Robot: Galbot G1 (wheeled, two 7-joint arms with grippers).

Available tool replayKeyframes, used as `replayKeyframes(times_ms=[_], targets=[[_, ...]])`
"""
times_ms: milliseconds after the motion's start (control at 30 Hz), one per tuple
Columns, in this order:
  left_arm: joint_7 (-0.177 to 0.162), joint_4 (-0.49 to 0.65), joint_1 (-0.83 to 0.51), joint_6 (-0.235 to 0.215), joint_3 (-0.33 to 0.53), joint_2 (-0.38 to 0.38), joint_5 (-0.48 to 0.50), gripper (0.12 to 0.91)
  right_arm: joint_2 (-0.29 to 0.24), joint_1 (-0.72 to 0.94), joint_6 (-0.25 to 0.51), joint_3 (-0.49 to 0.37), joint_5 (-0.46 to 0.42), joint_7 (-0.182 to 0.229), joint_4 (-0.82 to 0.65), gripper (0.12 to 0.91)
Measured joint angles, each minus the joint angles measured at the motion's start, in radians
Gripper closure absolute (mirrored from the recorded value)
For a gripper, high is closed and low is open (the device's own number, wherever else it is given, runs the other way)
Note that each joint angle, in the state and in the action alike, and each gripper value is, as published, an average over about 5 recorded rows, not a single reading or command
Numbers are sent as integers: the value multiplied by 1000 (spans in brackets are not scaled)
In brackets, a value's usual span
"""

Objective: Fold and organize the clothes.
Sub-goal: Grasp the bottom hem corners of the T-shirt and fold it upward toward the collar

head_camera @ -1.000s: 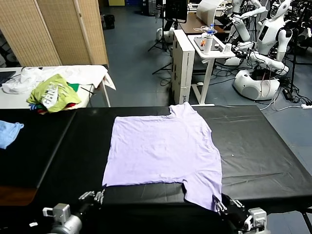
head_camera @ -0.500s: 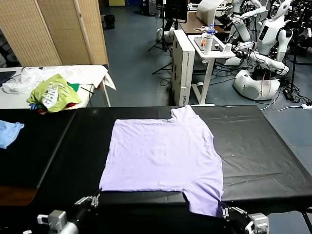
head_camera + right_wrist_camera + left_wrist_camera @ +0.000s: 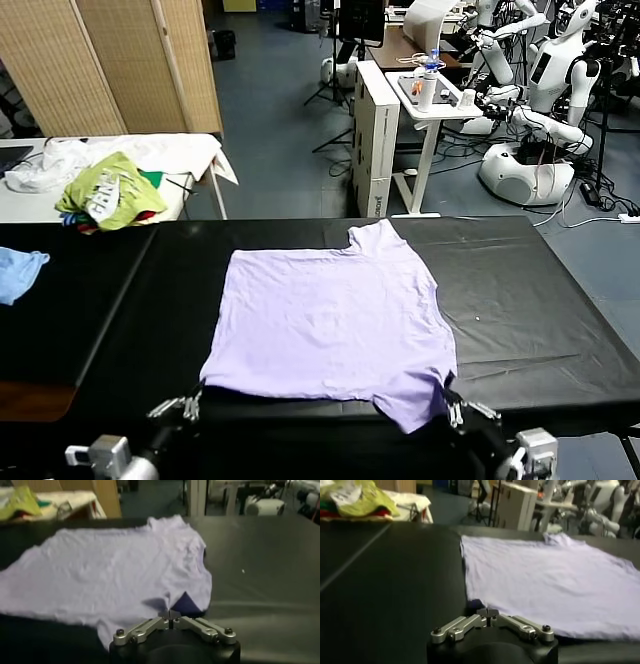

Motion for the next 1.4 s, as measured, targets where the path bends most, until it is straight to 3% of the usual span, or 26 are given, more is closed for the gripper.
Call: replayKeyframes(times_ms=[600, 1400], targets=[[-1, 147, -195, -15, 53, 55, 28, 884, -1, 358, -6, -169, 7, 29, -246, 885], [4, 308, -355, -3, 123, 154, 8, 884, 52, 459, -16, -252, -29, 25, -363, 885]])
